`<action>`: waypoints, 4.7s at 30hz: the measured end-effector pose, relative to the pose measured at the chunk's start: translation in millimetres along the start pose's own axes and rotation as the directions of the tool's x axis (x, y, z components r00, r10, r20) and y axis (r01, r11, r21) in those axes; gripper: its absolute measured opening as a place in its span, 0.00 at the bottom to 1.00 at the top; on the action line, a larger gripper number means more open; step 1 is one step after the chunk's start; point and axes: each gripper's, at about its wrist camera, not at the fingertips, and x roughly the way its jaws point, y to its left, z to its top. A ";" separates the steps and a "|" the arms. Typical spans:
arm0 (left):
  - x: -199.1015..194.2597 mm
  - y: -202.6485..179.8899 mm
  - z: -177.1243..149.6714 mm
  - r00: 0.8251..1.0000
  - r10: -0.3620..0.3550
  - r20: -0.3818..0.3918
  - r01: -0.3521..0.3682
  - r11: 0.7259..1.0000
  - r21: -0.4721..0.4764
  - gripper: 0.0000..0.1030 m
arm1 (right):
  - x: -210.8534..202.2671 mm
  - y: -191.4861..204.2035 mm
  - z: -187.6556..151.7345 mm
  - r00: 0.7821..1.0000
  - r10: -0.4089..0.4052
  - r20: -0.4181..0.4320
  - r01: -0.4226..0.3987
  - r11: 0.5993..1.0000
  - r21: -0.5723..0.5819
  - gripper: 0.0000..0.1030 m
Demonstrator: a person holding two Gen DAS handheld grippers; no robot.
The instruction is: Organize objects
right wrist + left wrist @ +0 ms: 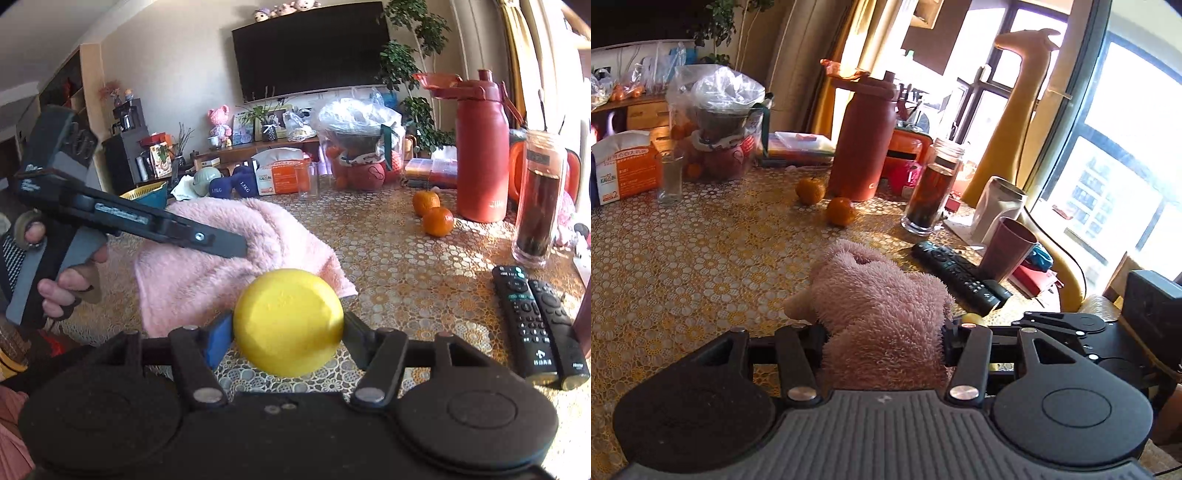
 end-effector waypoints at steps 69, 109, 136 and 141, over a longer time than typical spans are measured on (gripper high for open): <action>-70.0 86.5 -52.1 0.967 0.226 0.120 -0.200 0.960 -0.195 0.50 | 115.4 87.4 79.6 0.973 -0.174 -0.151 0.200 0.964 0.175 0.60; -80.8 108.2 -81.0 0.965 0.256 0.060 -0.244 0.957 -0.158 0.50 | 183.0 141.9 136.2 0.787 -0.096 -0.609 -0.237 0.865 -0.442 0.59; -32.7 71.5 -46.0 0.966 0.255 0.032 -0.247 0.955 -0.167 0.50 | 103.9 34.9 84.3 0.957 -0.028 -0.288 0.131 0.929 0.345 0.58; -25.7 91.1 -51.2 0.949 0.315 -0.027 -0.315 0.932 -0.181 0.50 | 105.8 40.2 85.8 0.953 -0.046 -0.298 0.155 0.923 0.353 0.58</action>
